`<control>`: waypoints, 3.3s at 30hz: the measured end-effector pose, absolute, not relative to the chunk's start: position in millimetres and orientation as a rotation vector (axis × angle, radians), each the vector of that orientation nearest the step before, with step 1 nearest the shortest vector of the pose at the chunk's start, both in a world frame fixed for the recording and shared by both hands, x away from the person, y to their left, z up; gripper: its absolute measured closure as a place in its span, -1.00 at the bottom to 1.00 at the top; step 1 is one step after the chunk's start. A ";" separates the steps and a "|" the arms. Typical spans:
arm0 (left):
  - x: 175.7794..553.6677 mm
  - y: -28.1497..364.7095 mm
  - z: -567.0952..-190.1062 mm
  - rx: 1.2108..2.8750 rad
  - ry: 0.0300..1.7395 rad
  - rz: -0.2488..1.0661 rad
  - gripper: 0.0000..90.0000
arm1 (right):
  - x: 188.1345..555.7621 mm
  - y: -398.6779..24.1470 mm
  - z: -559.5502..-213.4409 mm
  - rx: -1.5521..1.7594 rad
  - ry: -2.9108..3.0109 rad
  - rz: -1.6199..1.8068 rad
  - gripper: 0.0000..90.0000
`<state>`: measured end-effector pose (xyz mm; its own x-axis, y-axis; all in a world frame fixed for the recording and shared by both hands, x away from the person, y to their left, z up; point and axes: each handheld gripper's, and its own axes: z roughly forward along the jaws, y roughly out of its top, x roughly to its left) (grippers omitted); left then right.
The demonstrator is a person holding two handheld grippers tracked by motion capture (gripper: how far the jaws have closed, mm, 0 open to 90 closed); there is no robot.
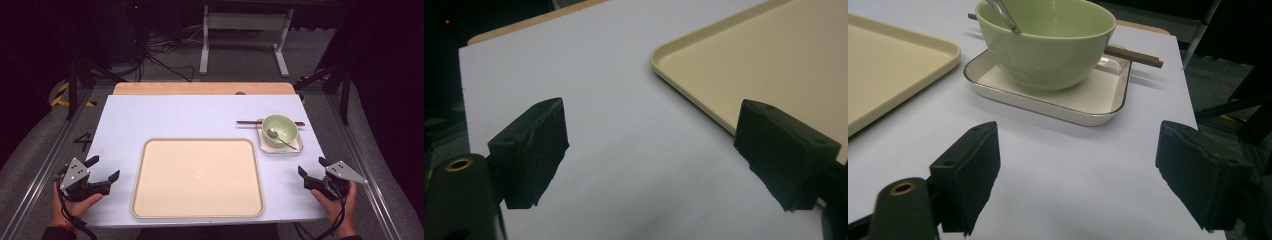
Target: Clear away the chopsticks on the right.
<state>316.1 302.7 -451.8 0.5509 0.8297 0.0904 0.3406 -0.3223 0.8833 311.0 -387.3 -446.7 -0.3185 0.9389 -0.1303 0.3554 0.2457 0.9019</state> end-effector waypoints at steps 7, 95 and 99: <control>317.7 296.6 -457.8 1.950 0.932 0.679 -0.62 | 314.6 -389.1 -445.7 1.197 1.833 1.076 -0.55; 309.3 298.1 -462.0 1.997 0.951 0.666 -0.53 | 535.8 -416.4 -438.6 1.492 2.083 0.887 1.00; 309.3 298.1 -461.7 1.997 0.950 0.664 -0.53 | 529.8 -419.7 -441.7 1.503 2.092 0.893 1.00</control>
<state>309.3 298.1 -461.7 0.5784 0.8080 0.1123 0.3825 -0.3902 0.8375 529.8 -419.7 -441.7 -0.3328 0.9423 0.0360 0.6778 0.2125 0.7039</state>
